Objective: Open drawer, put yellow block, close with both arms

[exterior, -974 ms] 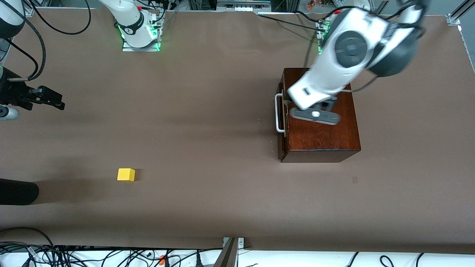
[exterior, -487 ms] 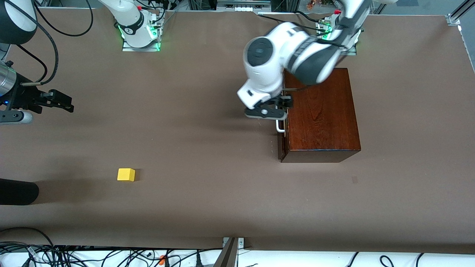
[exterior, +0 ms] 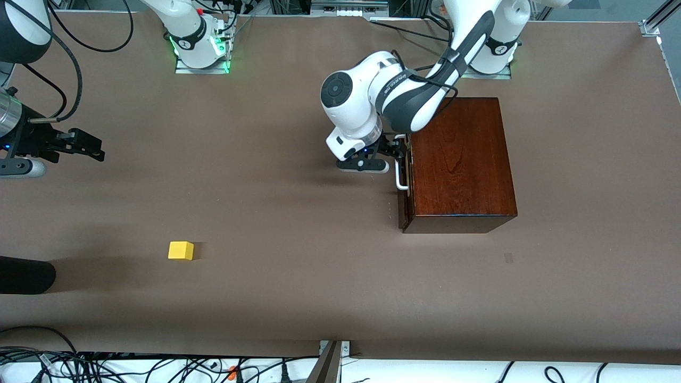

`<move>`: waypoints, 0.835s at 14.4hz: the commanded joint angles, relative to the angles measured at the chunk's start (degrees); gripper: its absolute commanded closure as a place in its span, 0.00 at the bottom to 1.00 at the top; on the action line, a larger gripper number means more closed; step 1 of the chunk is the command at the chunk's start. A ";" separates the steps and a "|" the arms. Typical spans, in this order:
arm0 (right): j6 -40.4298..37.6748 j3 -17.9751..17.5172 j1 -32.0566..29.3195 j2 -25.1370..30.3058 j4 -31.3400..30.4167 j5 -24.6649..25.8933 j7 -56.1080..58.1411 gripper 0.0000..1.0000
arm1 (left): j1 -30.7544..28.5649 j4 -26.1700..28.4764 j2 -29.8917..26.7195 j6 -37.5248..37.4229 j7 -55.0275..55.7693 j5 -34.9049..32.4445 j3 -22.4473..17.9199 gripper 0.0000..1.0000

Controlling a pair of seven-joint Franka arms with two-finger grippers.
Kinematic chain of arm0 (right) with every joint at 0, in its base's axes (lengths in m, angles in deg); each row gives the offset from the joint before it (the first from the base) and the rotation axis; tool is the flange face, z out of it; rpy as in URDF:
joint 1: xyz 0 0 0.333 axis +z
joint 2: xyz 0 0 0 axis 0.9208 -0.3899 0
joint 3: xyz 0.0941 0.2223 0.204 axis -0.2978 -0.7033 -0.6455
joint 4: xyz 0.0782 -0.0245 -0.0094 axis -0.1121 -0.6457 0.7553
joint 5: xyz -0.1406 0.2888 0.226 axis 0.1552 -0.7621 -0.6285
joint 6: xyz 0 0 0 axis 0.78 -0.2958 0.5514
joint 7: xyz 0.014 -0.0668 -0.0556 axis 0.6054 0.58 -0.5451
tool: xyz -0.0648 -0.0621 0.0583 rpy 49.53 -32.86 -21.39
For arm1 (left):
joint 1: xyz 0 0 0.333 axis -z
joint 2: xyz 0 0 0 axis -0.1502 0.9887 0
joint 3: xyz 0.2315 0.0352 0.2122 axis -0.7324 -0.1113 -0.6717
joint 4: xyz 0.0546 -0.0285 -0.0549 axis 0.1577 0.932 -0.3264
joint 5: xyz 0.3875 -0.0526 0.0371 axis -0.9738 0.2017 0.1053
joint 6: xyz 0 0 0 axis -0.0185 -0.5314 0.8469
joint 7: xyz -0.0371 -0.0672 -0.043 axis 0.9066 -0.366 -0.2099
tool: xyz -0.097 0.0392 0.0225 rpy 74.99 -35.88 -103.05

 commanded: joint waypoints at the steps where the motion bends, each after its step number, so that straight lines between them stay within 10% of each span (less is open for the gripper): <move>1: -0.30 0.00 0.11 0.57 0.10 0.89 -0.10 0.00 | 0.50 0.04 0.31 -0.49 1.30 -4.34 -0.33 0.00; 12: -0.47 0.00 0.11 0.57 0.10 0.89 -0.10 0.00 | 0.67 2.59 3.12 1.62 2.61 -5.15 -0.41 0.00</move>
